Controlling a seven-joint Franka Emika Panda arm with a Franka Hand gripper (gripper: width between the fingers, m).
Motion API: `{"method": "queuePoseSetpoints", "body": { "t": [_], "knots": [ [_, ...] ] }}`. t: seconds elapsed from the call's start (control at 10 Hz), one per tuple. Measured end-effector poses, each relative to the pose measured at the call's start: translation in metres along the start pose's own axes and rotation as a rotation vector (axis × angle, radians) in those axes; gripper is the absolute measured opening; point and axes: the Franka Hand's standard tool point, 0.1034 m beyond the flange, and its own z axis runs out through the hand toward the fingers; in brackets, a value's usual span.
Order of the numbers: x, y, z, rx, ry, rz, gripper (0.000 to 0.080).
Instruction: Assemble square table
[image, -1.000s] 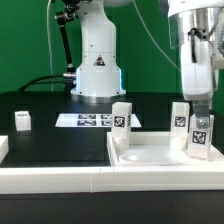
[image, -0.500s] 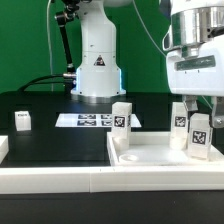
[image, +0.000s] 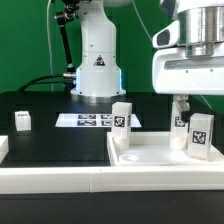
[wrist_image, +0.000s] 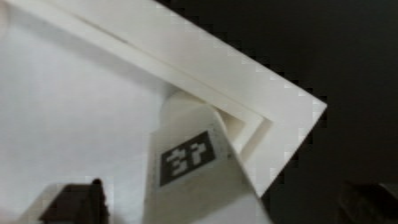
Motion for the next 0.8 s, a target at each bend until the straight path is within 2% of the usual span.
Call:
{"method": "queuePoseSetpoints", "body": {
  "t": [0.8],
  "knots": [
    [0.0096,0.0052,0.0004,-0.006,0.009,-0.453,0.0649]
  ]
}}
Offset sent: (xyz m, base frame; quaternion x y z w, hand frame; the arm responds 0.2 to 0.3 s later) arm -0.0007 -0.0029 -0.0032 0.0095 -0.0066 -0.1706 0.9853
